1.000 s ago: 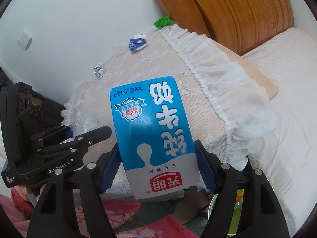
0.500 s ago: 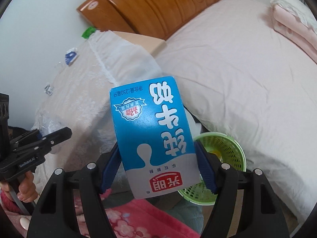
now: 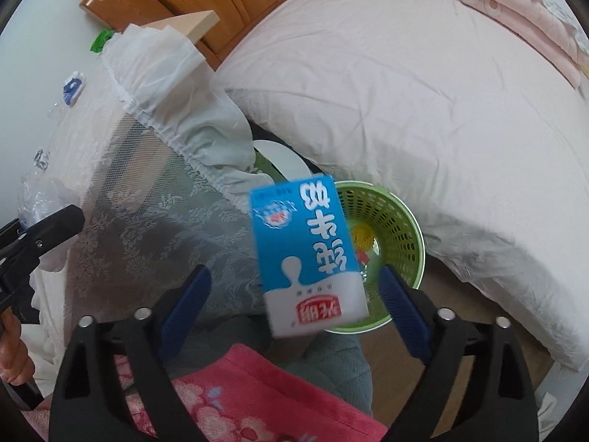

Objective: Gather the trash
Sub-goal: 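Carry the plastic bag and milk carton to the green wastebasket with both tools, then drop the milk carton with the right tool while the left tool drops the plastic bag, then move both tools back over the bed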

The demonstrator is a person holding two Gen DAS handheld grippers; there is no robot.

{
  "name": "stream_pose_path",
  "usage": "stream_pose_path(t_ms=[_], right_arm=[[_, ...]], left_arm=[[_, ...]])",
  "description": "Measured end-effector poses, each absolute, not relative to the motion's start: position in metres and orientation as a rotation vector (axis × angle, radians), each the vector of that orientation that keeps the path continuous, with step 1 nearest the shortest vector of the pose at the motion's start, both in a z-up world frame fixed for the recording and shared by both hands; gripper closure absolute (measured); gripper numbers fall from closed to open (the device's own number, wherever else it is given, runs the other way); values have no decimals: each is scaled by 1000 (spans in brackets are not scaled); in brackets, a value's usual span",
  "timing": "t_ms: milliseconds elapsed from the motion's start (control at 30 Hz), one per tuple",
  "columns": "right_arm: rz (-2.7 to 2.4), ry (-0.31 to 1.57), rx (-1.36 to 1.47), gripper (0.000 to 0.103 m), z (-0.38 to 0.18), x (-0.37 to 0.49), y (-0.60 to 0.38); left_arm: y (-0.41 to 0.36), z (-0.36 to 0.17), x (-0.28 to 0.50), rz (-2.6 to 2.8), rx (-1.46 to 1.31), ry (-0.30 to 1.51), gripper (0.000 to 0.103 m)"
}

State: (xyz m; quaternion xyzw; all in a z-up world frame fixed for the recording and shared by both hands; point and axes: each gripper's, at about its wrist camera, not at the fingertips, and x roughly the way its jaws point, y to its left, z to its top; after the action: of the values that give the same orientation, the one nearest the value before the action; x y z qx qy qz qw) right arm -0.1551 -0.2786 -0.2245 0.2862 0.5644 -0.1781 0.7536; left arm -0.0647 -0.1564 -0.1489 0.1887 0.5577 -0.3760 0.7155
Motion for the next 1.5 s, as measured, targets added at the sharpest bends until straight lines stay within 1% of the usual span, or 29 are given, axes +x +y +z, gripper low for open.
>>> stream_pose_path(t_ms=[433,600,633,700,800,933,1033,1133,1167,1200,1233,1267,1300,1500], right_arm=[[-435,1230,669,5,-232,-176,-297],[-485,1219,672,5,-230,-186,-305],[-505,1217,670,2,-229,-189,-308],[-531,1214,668,3,-228,-196,-313],[-560,1221,674,2,-230,-209,-323],[-602,1253,680,2,-237,-228,-334],[-629,1270,695,2,-242,-245,-341],[-648,1283,712,2,-247,-257,-345],[-650,1284,715,2,-248,-259,-346],[-652,1285,719,2,-249,-262,-347],[-654,1284,723,2,-250,-264,-348],[-654,1281,723,2,-250,-265,-349],[-654,1278,722,2,-249,-266,-349],[-647,1250,718,3,-246,-263,-349]], left_arm=[[-166,-155,-81,-848,435,1255,61],[-185,-168,-93,-878,499,1264,61],[-192,-174,-96,-885,517,1269,61],[-209,-194,-102,-919,550,1315,61],[-237,-237,-112,-963,609,1400,61],[-261,-294,-132,-927,719,1448,61],[-265,-315,-143,-930,729,1494,59],[-266,-318,-151,-934,736,1485,49],[-267,-317,-153,-936,739,1477,42],[-268,-315,-153,-938,739,1467,32],[-268,-312,-153,-937,735,1455,26],[-268,-308,-153,-933,726,1440,16],[-269,-302,-152,-933,708,1424,11],[-261,-260,-136,-897,622,1324,10]])
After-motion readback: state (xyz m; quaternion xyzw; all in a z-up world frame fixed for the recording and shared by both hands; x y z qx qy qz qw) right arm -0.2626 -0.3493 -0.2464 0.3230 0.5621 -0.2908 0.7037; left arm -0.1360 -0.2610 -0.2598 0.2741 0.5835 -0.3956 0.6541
